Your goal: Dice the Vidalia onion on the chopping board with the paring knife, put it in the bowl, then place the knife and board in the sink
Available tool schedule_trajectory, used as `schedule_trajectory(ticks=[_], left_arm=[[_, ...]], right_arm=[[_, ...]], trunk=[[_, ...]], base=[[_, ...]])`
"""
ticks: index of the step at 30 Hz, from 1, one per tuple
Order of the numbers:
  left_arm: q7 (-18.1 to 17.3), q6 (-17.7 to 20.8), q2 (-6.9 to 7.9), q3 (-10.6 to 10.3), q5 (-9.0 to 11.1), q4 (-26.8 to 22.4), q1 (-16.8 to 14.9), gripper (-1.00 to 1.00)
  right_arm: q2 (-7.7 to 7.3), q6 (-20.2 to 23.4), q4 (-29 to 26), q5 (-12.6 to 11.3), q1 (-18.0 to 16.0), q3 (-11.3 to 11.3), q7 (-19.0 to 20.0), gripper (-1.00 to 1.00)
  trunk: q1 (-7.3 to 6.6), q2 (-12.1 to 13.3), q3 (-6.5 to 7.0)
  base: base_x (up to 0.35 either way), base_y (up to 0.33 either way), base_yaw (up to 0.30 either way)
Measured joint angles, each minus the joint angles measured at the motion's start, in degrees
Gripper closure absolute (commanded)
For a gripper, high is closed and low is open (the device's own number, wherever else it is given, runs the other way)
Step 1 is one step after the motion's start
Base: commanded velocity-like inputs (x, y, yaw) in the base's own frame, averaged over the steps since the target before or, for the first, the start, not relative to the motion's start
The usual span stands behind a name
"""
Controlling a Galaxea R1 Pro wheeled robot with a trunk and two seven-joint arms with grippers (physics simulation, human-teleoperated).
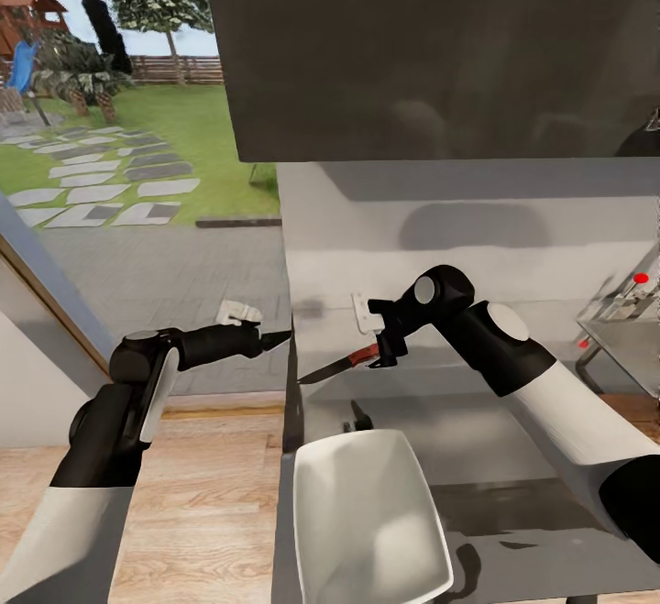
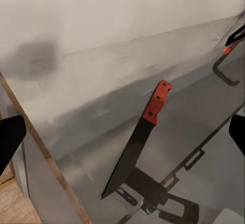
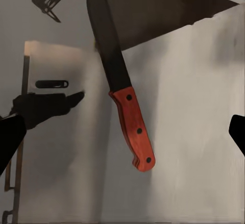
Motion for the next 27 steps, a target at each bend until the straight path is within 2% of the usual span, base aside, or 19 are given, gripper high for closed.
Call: schedule_trajectory(ticks=[20, 27], left_arm=[[0.10, 0.01, 0.00, 0.11, 0.01, -0.13, 0.01, -1.00], [0.12, -0.03, 0.00, 0.12, 0.01, -0.18, 0.01, -1.00]], right_arm=[[0.00, 0.07, 0.00, -0.01, 0.00, 0.00, 0.00, -1.00], [0.00, 0.07, 0.00, -0.01, 0.00, 0.05, 0.00, -1.00]], trunk=[[0.00, 0.00, 0.00], [-0.01, -0.01, 0.00]], base=[[0.002, -0.007, 0.000], [0.128, 0.000, 0.000]])
